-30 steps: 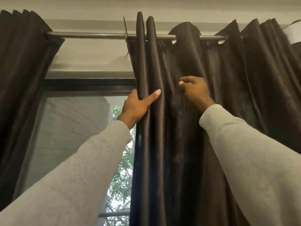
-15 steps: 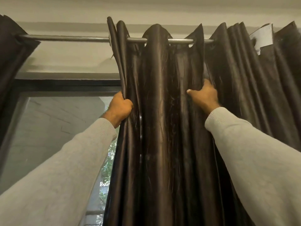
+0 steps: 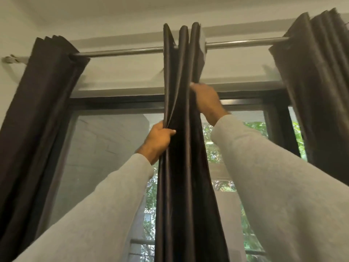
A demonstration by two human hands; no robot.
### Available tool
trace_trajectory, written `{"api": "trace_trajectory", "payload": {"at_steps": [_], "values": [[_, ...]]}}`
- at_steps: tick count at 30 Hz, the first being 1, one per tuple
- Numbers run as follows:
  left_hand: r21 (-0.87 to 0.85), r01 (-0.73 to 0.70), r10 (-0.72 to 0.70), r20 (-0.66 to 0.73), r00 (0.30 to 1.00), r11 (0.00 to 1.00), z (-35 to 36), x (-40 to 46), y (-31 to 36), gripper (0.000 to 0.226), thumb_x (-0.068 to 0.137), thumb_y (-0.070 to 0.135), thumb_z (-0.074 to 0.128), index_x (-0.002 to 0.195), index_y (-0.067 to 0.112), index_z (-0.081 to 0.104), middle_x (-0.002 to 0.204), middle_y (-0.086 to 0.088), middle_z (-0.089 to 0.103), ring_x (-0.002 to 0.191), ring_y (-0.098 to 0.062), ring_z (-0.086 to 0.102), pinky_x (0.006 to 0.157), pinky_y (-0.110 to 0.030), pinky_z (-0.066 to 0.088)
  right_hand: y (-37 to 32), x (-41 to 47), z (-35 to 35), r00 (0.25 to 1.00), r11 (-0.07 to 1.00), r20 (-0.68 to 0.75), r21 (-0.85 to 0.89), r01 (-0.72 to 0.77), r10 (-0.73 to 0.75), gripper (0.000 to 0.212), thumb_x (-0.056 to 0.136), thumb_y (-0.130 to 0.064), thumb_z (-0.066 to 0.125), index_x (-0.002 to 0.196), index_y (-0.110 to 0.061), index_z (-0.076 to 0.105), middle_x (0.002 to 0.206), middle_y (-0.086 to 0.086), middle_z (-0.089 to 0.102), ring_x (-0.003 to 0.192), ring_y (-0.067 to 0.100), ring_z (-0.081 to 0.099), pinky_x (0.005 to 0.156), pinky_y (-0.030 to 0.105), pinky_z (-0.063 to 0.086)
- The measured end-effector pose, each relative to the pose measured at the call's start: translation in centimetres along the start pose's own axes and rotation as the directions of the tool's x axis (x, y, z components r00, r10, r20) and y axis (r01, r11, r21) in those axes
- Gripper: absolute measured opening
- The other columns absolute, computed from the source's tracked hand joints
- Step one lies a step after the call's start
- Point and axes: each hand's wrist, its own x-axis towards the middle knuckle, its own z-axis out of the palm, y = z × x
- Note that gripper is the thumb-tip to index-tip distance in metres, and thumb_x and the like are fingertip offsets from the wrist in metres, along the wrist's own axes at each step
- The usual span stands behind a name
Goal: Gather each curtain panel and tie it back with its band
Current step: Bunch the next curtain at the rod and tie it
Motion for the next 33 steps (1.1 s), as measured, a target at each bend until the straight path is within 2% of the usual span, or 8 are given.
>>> {"api": "trace_trajectory", "payload": {"at_steps": [3, 8, 17, 21, 26, 29, 31, 33], "values": [[-0.002, -0.007, 0.008, 0.075, 0.997, 1.0, 0.3, -0.7, -1.6, 0.037, 0.101, -0.006, 0.053, 0.115, 0.021, 0.073, 0.108, -0.01, 0.078, 0.108, -0.037, 0.074, 0.104, -0.052, 0.059, -1.4, -0.3, 2.2, 0.997, 0.957, 0.047, 0.28, -0.072, 0.062, 0.074, 0.092, -0.077, 0.056, 0.146, -0.026, 0.057, 0.13, -0.011, 0.063, 0.114, 0.01, 0.063, 0.1, 0.031, 0.049], [0.062, -0.033, 0.022, 0.182, 0.983, 0.998, -0.8, -1.4, -2.8, 0.037, 0.1, -0.001, 0.052, 0.123, 0.018, 0.073, 0.11, -0.002, 0.08, 0.105, -0.026, 0.076, 0.098, -0.045, 0.063, -3.0, -1.2, 7.2, 0.993, 0.992, 0.116, 0.122, 0.013, -0.027, 0.039, 0.105, -0.038, 0.059, 0.139, -0.018, 0.062, 0.131, 0.005, 0.066, 0.12, 0.026, 0.063, 0.095, 0.033, 0.048], [-0.116, 0.203, -0.159, 0.309, 0.938, 0.972, -4.0, -8.9, -12.5, 0.031, 0.11, 0.036, 0.062, 0.138, 0.025, 0.067, 0.122, 0.001, 0.08, 0.11, -0.018, 0.078, 0.098, -0.039, 0.062, 5.1, -16.1, 9.4, 0.948, 0.902, 0.274, 0.348, -0.257, 0.165, 0.043, 0.101, -0.052, 0.066, 0.135, -0.026, 0.067, 0.121, -0.008, 0.078, 0.111, 0.011, 0.076, 0.1, 0.037, 0.061], [-0.069, 0.328, -0.277, 0.392, 0.877, 0.942, -3.6, -15.0, -18.8, 0.025, 0.109, 0.04, 0.063, 0.124, 0.024, 0.075, 0.122, 0.001, 0.081, 0.112, -0.017, 0.078, 0.108, -0.042, 0.057, 7.2, -22.9, 9.7, 0.899, 0.805, 0.298, 0.414, -0.426, 0.322, 0.048, 0.108, -0.061, 0.042, 0.124, -0.027, 0.072, 0.115, -0.013, 0.08, 0.108, 0.007, 0.076, 0.097, 0.031, 0.061], [-0.066, 0.525, -0.402, 0.565, 0.72, 0.848, -3.9, -23.5, -24.0, 0.059, 0.096, 0.078, 0.042, 0.125, 0.037, 0.074, 0.129, 0.016, 0.076, 0.128, -0.005, 0.068, 0.121, -0.034, 0.044, 11.5, -31.4, 10.0, 0.792, 0.624, 0.32, 0.492, -0.608, 0.519, 0.086, 0.091, -0.084, 0.044, 0.151, -0.024, 0.057, 0.145, -0.002, 0.067, 0.133, 0.017, 0.065, 0.118, 0.045, 0.048], [-0.143, 0.678, -0.472, 0.615, 0.632, 0.722, -4.1, -26.3, -27.6, 0.087, 0.091, 0.093, 0.023, 0.13, 0.037, 0.077, 0.127, 0.01, 0.077, 0.131, -0.017, 0.063, 0.119, -0.05, 0.036, 13.8, -36.1, 9.9, 0.738, 0.491, 0.406, 0.56, -0.667, 0.539, 0.081, 0.103, -0.074, 0.025, 0.153, -0.017, 0.055, 0.148, 0.007, 0.065, 0.138, 0.025, 0.061, 0.117, 0.043, 0.049], [-0.118, 0.707, -0.507, 0.617, 0.603, 0.697, -4.1, -27.3, -28.8, 0.087, 0.097, 0.087, 0.023, 0.132, 0.028, 0.077, 0.123, 0.003, 0.078, 0.128, -0.022, 0.064, 0.119, -0.057, 0.035, 15.3, -38.6, 9.9, 0.69, 0.4, 0.49, 0.573, -0.715, 0.532, 0.081, 0.105, -0.072, 0.02, 0.149, -0.016, 0.06, 0.145, 0.011, 0.066, 0.136, 0.029, 0.062, 0.115, 0.047, 0.051], [-0.038, 0.614, -0.474, 0.599, 0.646, 0.789, -4.0, -28.6, -29.4, 0.051, 0.108, 0.062, 0.048, 0.135, 0.025, 0.072, 0.129, 0.0, 0.076, 0.128, -0.021, 0.066, 0.12, -0.058, 0.04, 16.6, -40.7, 9.8, 0.665, 0.466, 0.497, 0.476, -0.746, 0.557, 0.066, 0.107, -0.069, 0.032, 0.137, -0.025, 0.071, 0.136, 0.005, 0.073, 0.13, 0.026, 0.067, 0.115, 0.051, 0.049]]}}
